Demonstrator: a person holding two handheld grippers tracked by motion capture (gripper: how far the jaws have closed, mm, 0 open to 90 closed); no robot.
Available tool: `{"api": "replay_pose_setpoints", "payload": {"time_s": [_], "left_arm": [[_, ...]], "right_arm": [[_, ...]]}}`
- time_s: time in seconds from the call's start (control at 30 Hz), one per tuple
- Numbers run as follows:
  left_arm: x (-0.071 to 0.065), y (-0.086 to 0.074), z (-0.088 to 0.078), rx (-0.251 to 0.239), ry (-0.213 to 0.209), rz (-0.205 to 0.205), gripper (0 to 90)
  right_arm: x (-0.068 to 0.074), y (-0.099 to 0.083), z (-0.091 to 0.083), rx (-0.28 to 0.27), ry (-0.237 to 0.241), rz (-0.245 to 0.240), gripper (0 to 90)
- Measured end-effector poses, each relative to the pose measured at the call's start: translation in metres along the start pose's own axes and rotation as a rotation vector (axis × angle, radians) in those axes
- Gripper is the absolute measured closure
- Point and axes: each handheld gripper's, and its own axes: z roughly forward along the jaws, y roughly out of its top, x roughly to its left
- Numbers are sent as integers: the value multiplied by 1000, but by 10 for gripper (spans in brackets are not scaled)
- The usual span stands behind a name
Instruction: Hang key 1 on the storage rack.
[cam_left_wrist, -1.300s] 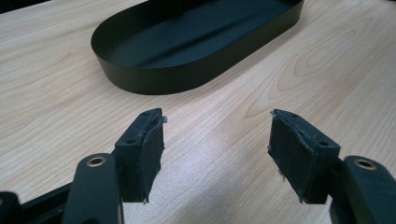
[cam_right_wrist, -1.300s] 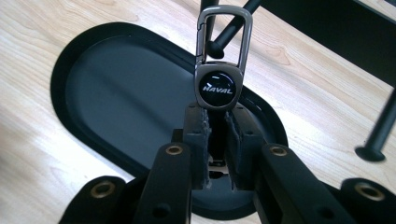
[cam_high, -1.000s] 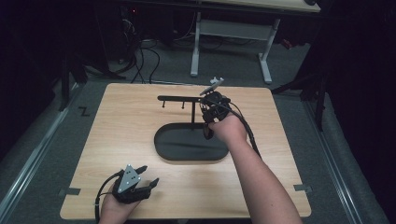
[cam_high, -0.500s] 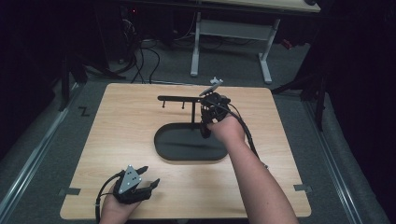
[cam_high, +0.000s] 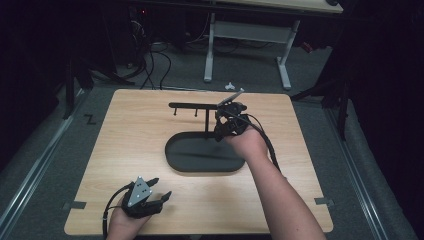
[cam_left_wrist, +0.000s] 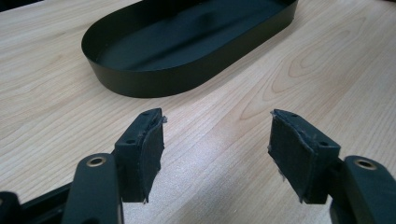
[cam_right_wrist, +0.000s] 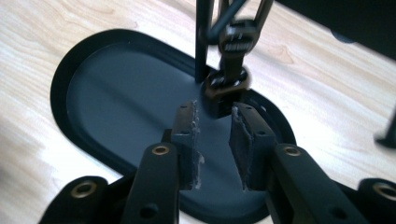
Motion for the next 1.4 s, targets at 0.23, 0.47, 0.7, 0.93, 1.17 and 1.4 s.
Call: {"api": "replay_pose_setpoints", "payload": {"time_s": [0.23, 0.47, 0.7, 0.93, 1.17, 1.4], "left_arm": [[-1, 0, 4, 7, -3, 3, 353], [-2, 0, 5, 15, -9, 6, 353], [-5, 0, 7, 23, -15, 8, 353], [-4, 0, 7, 24, -17, 9, 353], [-5, 0, 7, 30, -20, 14, 353], [-6, 0, 8, 35, -22, 17, 353]], "right_arm": [[-3, -30, -9, -18, 21, 10, 635], [-6, -63, -10, -12, 24, 25, 611], [-12, -93, -13, 25, 33, 7, 642], [-20, -128, -9, 66, 5, -6, 613], [-36, -156, 1, 97, -11, 10, 561], [-66, -177, 11, 155, -62, 58, 591]]}}
